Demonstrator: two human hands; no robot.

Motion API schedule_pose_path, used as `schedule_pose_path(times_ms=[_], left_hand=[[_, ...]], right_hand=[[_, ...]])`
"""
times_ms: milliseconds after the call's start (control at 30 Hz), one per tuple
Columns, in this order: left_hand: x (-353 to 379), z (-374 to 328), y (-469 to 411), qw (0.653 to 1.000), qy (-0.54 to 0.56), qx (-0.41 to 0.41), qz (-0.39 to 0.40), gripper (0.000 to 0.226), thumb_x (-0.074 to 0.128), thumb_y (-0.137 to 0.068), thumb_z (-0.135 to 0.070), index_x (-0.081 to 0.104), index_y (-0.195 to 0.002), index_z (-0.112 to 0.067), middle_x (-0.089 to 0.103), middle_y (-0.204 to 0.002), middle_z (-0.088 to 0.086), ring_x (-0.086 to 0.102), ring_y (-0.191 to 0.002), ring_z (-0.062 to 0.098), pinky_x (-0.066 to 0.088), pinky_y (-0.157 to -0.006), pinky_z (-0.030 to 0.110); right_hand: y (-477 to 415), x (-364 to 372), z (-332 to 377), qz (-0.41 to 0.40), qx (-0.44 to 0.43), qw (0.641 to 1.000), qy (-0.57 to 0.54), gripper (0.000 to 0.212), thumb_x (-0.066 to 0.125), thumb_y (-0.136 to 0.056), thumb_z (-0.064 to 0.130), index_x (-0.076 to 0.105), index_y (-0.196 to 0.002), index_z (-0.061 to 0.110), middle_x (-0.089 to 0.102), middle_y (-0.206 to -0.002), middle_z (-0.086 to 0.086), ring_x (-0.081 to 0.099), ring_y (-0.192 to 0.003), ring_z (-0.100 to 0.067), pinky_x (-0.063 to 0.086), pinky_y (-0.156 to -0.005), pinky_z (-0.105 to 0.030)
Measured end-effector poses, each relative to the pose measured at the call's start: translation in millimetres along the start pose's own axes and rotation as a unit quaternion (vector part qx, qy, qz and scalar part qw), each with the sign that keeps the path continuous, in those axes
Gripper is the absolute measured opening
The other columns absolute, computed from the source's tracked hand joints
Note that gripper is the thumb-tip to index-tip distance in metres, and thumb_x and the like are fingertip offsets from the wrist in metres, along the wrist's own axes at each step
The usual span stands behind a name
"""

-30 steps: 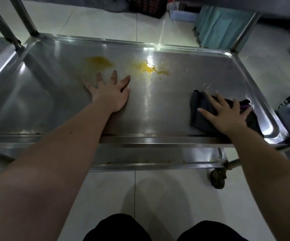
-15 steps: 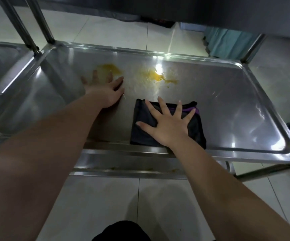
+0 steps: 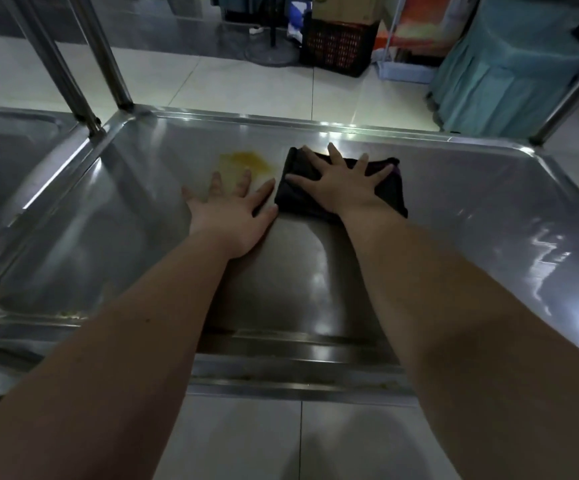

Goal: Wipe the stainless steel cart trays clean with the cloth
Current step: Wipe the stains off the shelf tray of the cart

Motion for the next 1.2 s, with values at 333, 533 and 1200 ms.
schedule_pose_path(times_ms=[333, 533, 1200], left_hand=[[-2.5, -0.5, 2.3, 1.000, 0.012, -0.010, 0.000, 0.053, 0.007, -0.094, -0.067, -0.004, -0.145, -0.060, -0.006, -0.164, -0.015, -0.006, -0.150, 0.033, -0.005, -0.103, 0.077], [-3.2, -0.7, 4.7, 1.000, 0.016, -0.010, 0.003, 0.054, 0.004, -0.093, -0.068, -0.003, -0.146, -0.060, -0.006, -0.164, -0.013, -0.007, -0.150, 0.034, -0.007, -0.102, 0.077], [-1.3, -1.2, -3.3, 1.000, 0.020, -0.021, -0.012, 0.055, 0.007, -0.092, -0.071, -0.003, -0.145, -0.061, -0.005, -0.163, -0.017, -0.004, -0.151, 0.031, -0.006, -0.104, 0.075]], right_hand=[[99.4, 16.2, -26.1, 0.018, -0.042, 0.999, 0.024, 0.080, -0.002, -0.065, 0.096, -0.015, -0.138, 0.067, -0.016, -0.161, 0.017, -0.013, -0.146, -0.044, -0.016, -0.101, -0.076], [181.7, 36.2, -23.0, -0.005, -0.085, 0.996, 0.014, 0.073, -0.002, -0.065, 0.098, -0.022, -0.130, 0.073, -0.016, -0.159, 0.022, -0.014, -0.145, -0.044, -0.023, -0.098, -0.071], [7.0, -19.8, -141.5, 0.000, 0.100, 0.995, 0.016, 0.079, 0.017, -0.073, 0.093, 0.003, -0.145, 0.063, 0.002, -0.163, 0.014, -0.001, -0.147, -0.043, -0.010, -0.104, -0.077]])
Point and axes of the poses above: each hand's wrist, its own y-axis away from the middle knuckle, its own x-axis out of the palm, z = x × y, the point moved 3 cm from there along -y, towards the middle knuckle
